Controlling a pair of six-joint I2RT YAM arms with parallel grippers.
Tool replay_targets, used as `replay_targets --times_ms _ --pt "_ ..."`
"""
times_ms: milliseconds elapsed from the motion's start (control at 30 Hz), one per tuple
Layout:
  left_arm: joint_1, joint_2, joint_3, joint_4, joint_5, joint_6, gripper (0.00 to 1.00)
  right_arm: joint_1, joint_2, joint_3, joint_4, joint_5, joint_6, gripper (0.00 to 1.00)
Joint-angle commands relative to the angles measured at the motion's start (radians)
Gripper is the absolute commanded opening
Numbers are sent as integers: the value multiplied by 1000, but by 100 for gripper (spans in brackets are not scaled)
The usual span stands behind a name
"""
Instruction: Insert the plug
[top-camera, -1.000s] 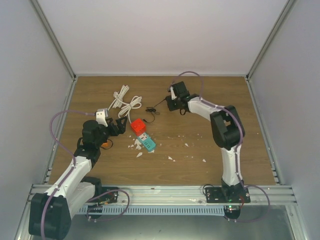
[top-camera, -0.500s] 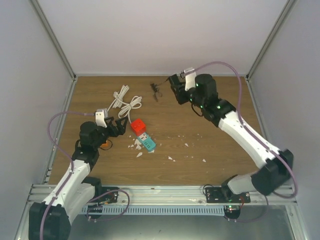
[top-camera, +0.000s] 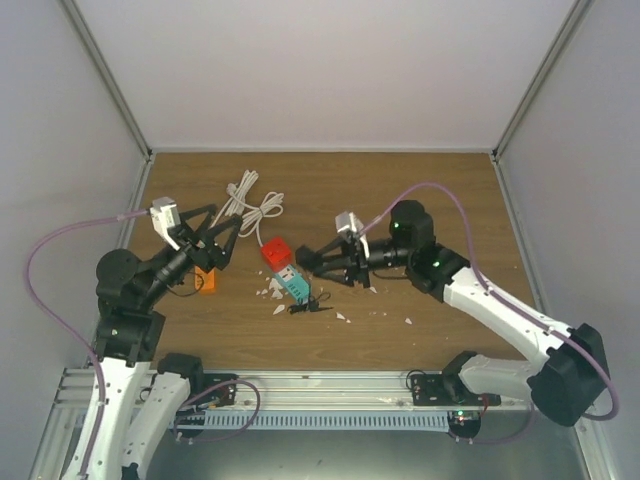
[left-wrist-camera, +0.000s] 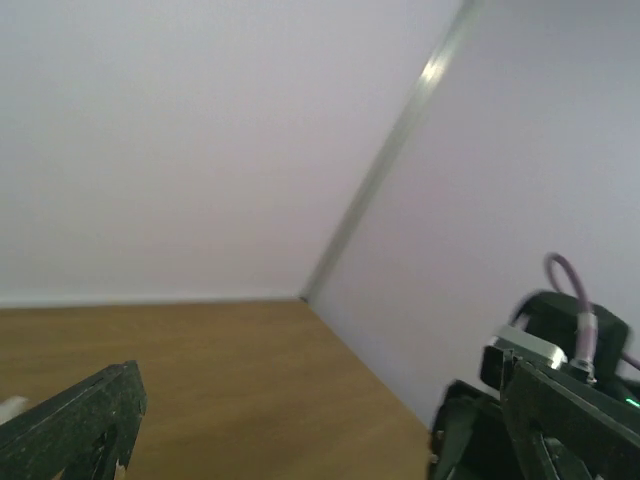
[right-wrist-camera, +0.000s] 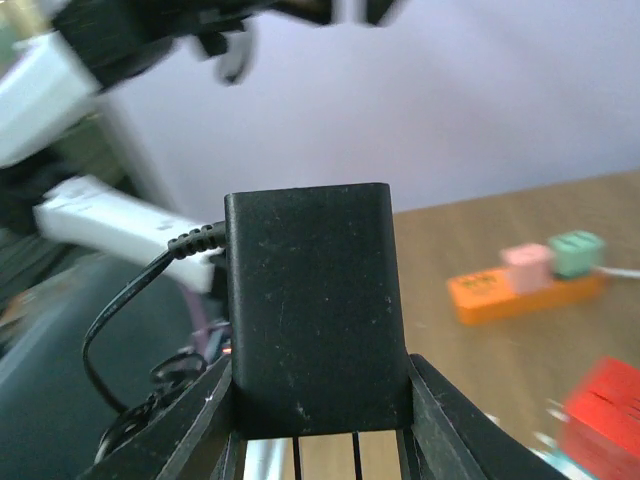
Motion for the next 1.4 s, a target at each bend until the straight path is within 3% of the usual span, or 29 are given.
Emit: replay_targets --times_ms 0,200,333,400,567,767,833,867,900,967,1000,1133,1367 --pt "7 69 -5 -77 298 -120 99 94 5 6 87 -223 -65 7" --pt "6 53 -27 -151 389 -152 99 148 0 -19 91 -219 -85 8" --pt "-1 29 16 -293 323 -129 99 166 14 -6 59 -220 -100 8" --pt "-1 7 10 -285 339 -113 99 174 23 -12 67 -263 -132 8" --pt "-4 -113 -188 86 568 -78 99 176 73 -5 82 -392 -148 8" --pt "-86 -190 -385 527 574 -144 99 176 115 21 83 -562 -168 8" --pt "-169 -194 -446 655 517 -123 99 178 139 80 -63 -628 -292 8" --pt "-222 -185 -484 741 490 -97 99 178 165 131 -234 -683 -446 8" --pt "-287 -163 -520 819 474 -46 99 171 208 213 -485 -751 -679 8" --pt "-423 -91 -532 865 471 102 99 124 353 400 -1214 -829 -1353 6" --pt "-488 -45 -517 850 472 186 99 118 419 443 -1324 -829 -1415 3" --pt "-674 102 -378 668 433 457 95 96 508 449 -1346 -831 -1472 2" --pt "-694 91 -306 497 331 641 95 84 460 435 -1344 -831 -1480 2"
